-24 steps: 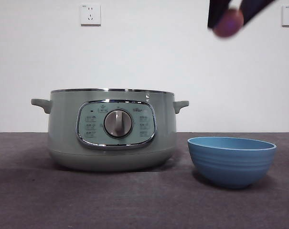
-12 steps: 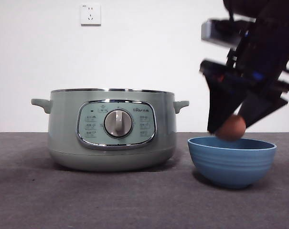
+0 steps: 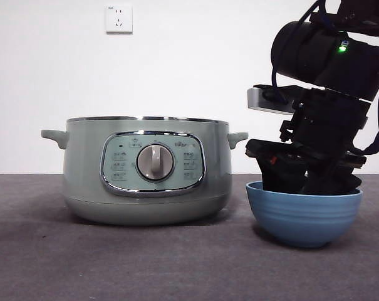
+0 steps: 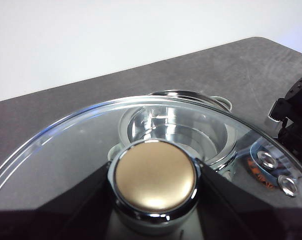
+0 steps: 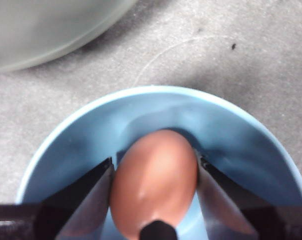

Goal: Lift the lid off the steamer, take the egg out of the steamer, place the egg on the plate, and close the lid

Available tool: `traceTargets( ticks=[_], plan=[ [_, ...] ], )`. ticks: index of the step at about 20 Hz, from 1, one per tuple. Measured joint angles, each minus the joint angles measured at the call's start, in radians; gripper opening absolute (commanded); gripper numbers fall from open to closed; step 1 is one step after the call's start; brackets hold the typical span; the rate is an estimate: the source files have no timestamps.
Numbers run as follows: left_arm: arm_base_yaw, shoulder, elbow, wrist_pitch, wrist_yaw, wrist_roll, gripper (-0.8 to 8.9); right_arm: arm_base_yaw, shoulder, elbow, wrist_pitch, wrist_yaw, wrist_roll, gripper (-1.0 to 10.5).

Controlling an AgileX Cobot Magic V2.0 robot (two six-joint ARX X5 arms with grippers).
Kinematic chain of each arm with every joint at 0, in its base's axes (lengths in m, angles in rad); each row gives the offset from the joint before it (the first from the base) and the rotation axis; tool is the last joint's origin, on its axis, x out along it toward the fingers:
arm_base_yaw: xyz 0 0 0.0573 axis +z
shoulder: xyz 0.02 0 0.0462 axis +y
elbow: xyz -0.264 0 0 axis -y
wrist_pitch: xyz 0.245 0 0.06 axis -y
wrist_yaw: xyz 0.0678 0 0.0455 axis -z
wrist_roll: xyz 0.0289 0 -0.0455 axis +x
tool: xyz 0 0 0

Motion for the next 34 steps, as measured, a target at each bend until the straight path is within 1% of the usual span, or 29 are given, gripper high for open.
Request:
traceTargets(
  ticks=[1, 3, 4, 8, 10, 13, 16, 18, 20, 23, 26, 29, 34],
  plan=[
    [0.0, 0.0, 0.0, 0.0, 0.0, 0.0, -0.09, 0.0, 0.0, 0.0, 0.0, 0.0, 0.0, 0.6],
    [0.0, 0.0, 0.0, 0.0, 0.0, 0.0, -0.09, 0.0, 0.0, 0.0, 0.0, 0.0, 0.0, 3.7],
    [0.0, 0.0, 0.0, 0.0, 0.0, 0.0, -0.09, 0.001, 0.0, 0.0, 0.0, 0.0, 0.0, 4.6],
    [0.0, 0.006, 0.0, 0.009, 0.0, 0.0, -0.09, 0.0, -0.027, 0.003, -0.004, 0.009, 0.003, 4.8],
    [0.0, 0.026, 0.0, 0.042, 0.003, 0.0, -0.09, 0.0, -0.063, 0.004, -0.026, 0.006, 0.004, 4.8],
    [0.0, 0.086, 0.0, 0.088, 0.04, 0.0, -0.09, 0.001, -0.189, 0.011, -0.084, 0.001, 0.007, 4.7],
    [-0.001, 0.173, 0.0, 0.19, 0.075, 0.0, -0.09, 0.001, -0.383, 0.027, -0.106, 0.0, 0.013, 4.7],
    [-0.001, 0.248, 0.0, 0.261, 0.117, 0.0, -0.09, 0.001, -0.51, 0.027, -0.141, 0.0, 0.019, 4.7],
    [-0.002, 0.339, 0.0, 0.339, 0.135, 0.0, -0.09, 0.001, -0.644, 0.027, -0.183, 0.001, 0.027, 4.7],
    [-0.002, 0.473, 0.0, 0.474, 0.166, 0.0, -0.09, 0.001, -0.821, 0.027, -0.234, 0.0, 0.057, 4.7],
    [-0.002, 0.607, 0.0, 0.606, 0.172, 0.0, -0.09, 0.001, -0.959, 0.027, -0.276, 0.0, 0.093, 4.7],
    [-0.005, 0.726, 0.0, 0.698, 0.171, 0.0, -0.09, 0.001, -1.038, 0.027, -0.304, 0.0, 0.124, 4.7],
    [-0.018, 0.859, 0.0, 0.824, 0.172, 0.009, -0.09, 0.001, -1.059, 0.028, -0.356, 0.0, 0.149, 4.7]
  ],
)
